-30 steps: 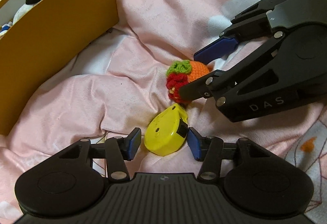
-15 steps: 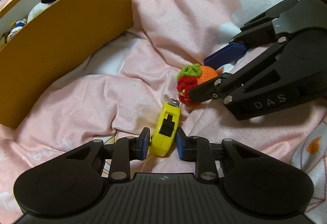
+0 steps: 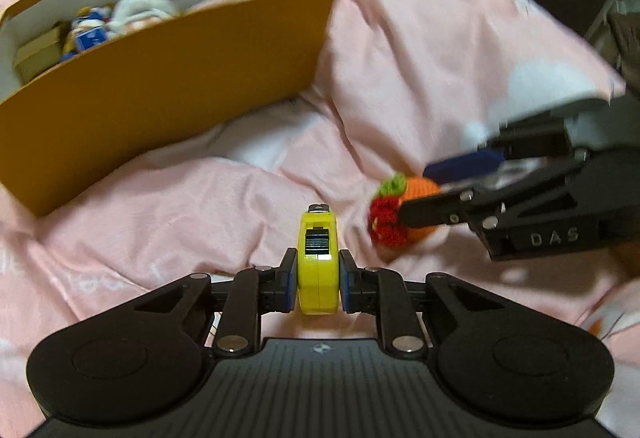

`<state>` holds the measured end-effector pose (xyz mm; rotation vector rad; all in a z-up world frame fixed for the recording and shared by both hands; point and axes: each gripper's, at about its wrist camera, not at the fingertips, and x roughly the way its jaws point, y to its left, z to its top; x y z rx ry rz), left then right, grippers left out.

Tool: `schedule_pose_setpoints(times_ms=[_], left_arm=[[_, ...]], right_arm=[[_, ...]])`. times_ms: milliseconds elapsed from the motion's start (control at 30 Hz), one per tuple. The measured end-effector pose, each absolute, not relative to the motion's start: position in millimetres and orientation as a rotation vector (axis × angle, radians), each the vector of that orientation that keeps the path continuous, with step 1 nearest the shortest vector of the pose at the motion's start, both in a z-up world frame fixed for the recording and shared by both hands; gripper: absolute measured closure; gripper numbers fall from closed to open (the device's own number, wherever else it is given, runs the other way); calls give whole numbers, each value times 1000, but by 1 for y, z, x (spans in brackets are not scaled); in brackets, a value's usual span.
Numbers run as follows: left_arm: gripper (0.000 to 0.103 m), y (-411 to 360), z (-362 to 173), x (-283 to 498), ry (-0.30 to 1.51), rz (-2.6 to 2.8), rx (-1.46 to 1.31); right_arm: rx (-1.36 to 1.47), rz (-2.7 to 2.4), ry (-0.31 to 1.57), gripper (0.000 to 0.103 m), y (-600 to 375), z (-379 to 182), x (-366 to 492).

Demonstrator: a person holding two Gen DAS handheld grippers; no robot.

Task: Organize objects
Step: 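Grasp the crocheted orange fruit with the right tool while the left tool holds the tape measure, then carry the tape measure and crocheted orange over the orange box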

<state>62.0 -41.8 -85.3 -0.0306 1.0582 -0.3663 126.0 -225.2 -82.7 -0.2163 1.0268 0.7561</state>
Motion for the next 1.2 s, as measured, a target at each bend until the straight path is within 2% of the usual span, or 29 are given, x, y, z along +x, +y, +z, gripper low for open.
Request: schedule_pose_setpoints(times_ms=[67,100,133,233,333,367,400,433,833,1000,1200], left_arm=[[81,-33,-79,67,1037,-367,-96],[81,-30,-75,68,1026,-367,-120],[81,-27,-72,69,1015,-365,-137],[81,-19,-63,73,997,-341,-170],[81,-14,-60,75,1001,-329,-183],[81,-11,-62,75,1006,-327,-186],[81,-10,-64,76,1010,-325,-186],[81,-11,-63,75,1014,-323,-184],[81,-6,-58,73,991,-319,-200],[81,3,-41,76,953,-324,-245],[81,14,-8,89,859,-274,-280]], right_arm=[[-197,767,1032,84,-224,-79,130],[-189,771,1036,99,-223,-76,133],[-187,778,1039,100,-221,-74,135],[-223,780,1049,98,-213,-71,141],[-274,800,1072,87,-206,-75,139],[-293,798,1079,81,-204,-78,139],[-318,792,1080,70,-201,-80,137],[-347,784,1084,68,-199,-83,136],[-460,782,1137,65,-188,-103,134],[-466,813,1087,66,-187,-81,130],[-436,873,927,66,-181,-26,140]])
